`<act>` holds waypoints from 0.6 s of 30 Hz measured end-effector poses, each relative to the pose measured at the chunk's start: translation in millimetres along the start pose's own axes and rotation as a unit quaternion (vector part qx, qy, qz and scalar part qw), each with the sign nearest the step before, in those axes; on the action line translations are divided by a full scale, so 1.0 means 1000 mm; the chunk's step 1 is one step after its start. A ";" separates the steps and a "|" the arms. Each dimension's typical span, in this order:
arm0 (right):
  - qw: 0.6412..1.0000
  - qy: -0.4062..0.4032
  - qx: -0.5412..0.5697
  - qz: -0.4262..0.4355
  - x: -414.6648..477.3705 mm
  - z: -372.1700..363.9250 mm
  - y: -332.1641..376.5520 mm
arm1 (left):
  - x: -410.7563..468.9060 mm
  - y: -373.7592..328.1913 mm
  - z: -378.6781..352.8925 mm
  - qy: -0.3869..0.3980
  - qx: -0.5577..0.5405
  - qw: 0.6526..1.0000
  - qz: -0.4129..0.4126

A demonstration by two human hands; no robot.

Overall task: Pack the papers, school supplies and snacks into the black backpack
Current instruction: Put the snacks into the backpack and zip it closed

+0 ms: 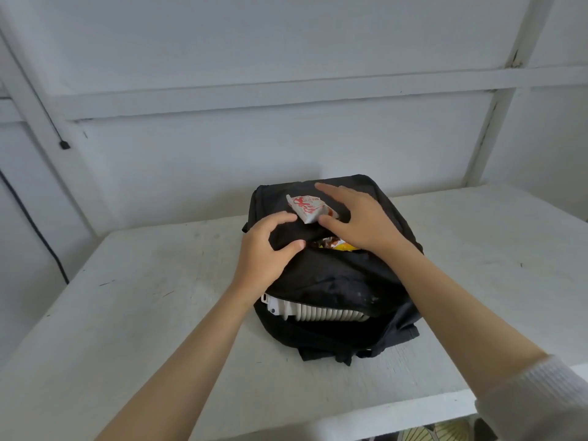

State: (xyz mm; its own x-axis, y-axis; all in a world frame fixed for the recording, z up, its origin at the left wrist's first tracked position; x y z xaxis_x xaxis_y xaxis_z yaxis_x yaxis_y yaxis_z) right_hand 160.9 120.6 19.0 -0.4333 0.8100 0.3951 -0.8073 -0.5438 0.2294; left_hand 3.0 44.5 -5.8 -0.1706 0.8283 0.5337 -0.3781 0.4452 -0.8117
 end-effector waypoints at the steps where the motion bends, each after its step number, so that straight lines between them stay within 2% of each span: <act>1: 1.000 0.027 -0.003 0.000 0.003 -0.003 0.001 | -0.001 0.002 0.000 0.005 0.006 1.000 0.003; 4: 0.998 0.056 0.037 -0.020 0.006 -0.007 0.002 | -0.001 0.005 -0.001 0.025 0.020 0.999 0.011; 8: 0.990 -0.020 0.111 -0.082 0.003 0.002 -0.010 | 0.006 0.003 -0.006 0.060 0.026 0.998 0.013; 12: 0.964 -0.096 0.204 -0.138 -0.011 0.020 -0.024 | 0.023 -0.007 -0.020 0.121 0.067 0.990 -0.002; 16: 0.939 -0.133 0.265 -0.173 -0.034 0.038 -0.036 | 0.042 -0.008 -0.046 0.231 0.158 0.960 0.003; 18: 0.932 -0.148 0.275 -0.182 -0.046 0.047 -0.040 | 0.050 -0.008 -0.057 0.249 0.174 0.953 0.001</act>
State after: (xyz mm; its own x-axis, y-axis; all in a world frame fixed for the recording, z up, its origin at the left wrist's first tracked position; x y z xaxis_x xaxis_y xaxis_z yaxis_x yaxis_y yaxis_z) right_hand 232.0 94.8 33.0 0.0237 0.9110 0.4116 -0.5165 -0.3414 0.7853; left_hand 48.9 101.9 13.6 0.2492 0.9261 0.2834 -0.6714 0.3761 -0.6385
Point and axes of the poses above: each hand's wrist, its own x-axis towards the middle knuckle, its own z-axis out of the back of the hand, y = z × x, the point moved 6 cm from there along x, towards the middle knuckle, and after that the axes turned 15 degrees about -x, right-handed, at the moved point
